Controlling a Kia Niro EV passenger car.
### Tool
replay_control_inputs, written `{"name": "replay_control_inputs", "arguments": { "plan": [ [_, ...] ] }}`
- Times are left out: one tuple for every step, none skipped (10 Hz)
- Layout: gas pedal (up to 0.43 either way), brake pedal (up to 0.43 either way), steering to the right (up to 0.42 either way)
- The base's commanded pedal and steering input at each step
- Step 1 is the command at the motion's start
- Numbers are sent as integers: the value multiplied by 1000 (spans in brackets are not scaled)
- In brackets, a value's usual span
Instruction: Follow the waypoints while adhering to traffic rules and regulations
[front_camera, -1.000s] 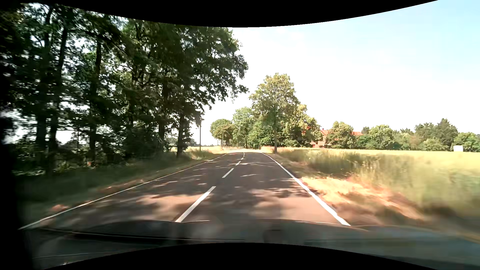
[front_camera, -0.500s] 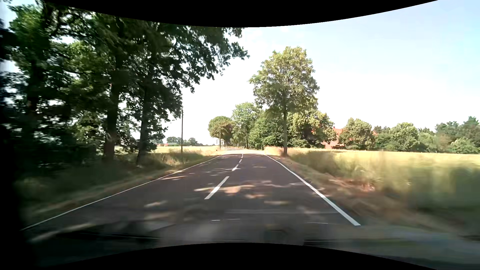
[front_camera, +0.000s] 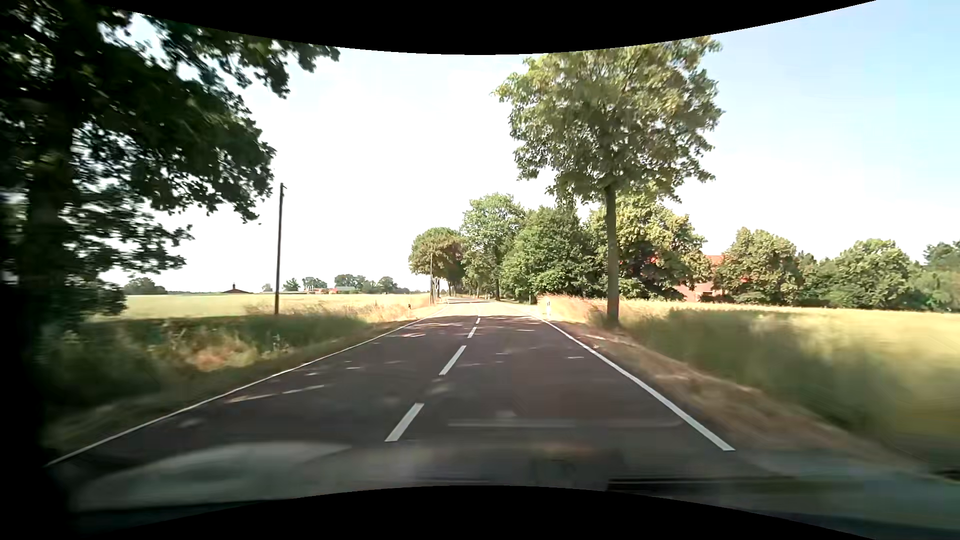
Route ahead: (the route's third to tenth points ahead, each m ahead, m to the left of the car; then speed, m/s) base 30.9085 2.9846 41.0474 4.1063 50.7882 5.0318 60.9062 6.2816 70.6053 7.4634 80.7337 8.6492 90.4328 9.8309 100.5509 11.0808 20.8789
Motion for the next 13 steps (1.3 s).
{"name": "replay_control_inputs", "arguments": {
  "plan": [
    [421,6,-8],
    [421,6,-9],
    [421,6,-12],
    [421,6,-15],
    [421,6,-15],
    [421,6,-15],
    [409,6,-13],
    [409,6,-13],
    [409,6,-13],
    [409,6,-13],
    [409,6,-14],
    [409,6,-14],
    [421,6,-14]
  ]
}}
